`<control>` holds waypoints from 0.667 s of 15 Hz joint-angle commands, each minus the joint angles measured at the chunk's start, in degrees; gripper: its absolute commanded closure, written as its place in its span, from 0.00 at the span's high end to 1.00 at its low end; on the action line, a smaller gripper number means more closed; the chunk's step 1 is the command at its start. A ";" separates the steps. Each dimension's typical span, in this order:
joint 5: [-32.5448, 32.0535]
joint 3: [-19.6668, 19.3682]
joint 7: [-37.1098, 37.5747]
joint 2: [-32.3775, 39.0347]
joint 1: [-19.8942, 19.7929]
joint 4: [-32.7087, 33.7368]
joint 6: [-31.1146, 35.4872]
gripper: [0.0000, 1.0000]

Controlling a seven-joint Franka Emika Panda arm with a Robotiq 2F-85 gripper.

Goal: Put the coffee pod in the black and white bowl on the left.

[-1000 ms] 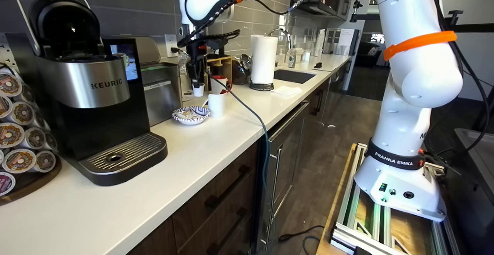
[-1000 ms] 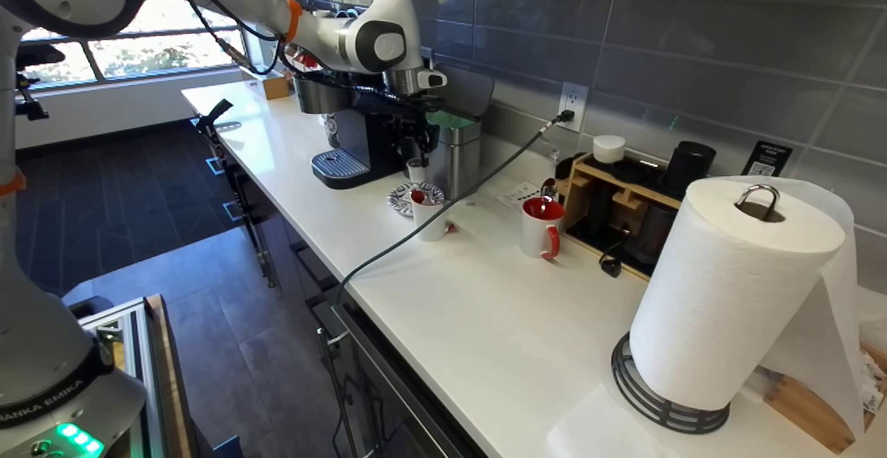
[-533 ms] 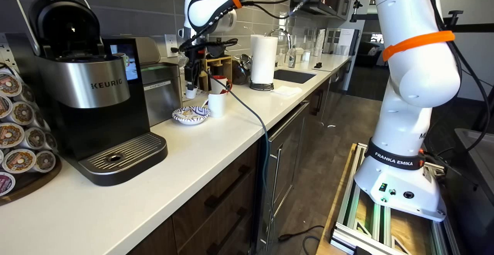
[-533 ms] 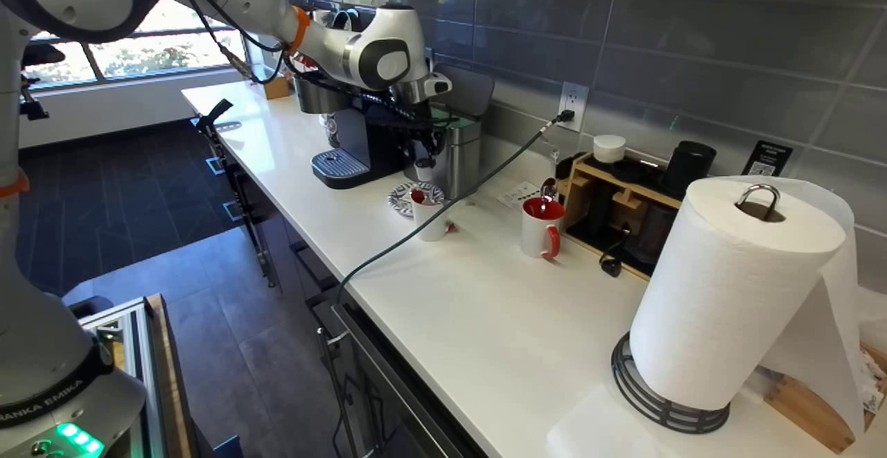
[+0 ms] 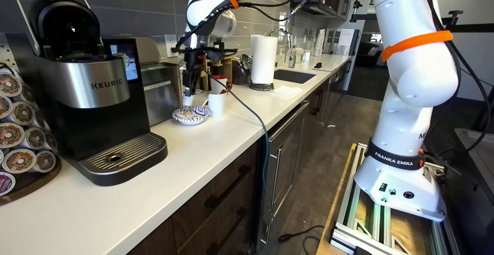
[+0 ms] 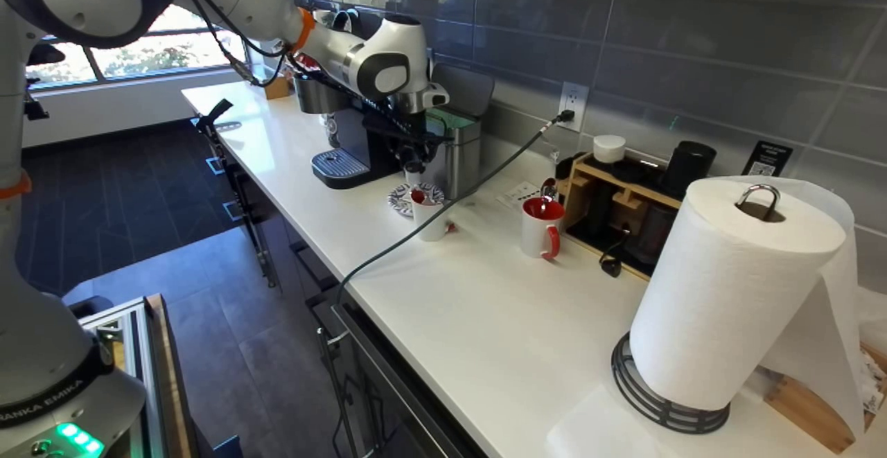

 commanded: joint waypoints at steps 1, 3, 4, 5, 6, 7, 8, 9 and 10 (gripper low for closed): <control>2.61 0.60 0.44 -0.41 -0.89 -1.49 -1.69 0.28; 2.78 -0.04 2.51 -0.30 -0.76 -1.68 -3.47 0.28; 2.90 -0.12 2.81 -0.24 -0.86 -1.72 -4.03 0.28; 2.70 -0.34 3.41 -0.15 -0.81 -1.56 -4.81 0.28; 2.42 -0.58 4.00 -0.13 -0.75 -1.48 -5.47 0.28; 1.71 -1.00 4.93 -0.01 -0.48 -1.20 -6.11 0.28; 1.33 -1.27 5.36 0.24 -0.36 -0.80 -6.55 0.28; 1.25 -1.38 5.42 0.50 -0.39 -0.41 -6.89 0.28; 1.43 -1.37 5.24 0.72 -0.49 -0.11 -7.18 0.45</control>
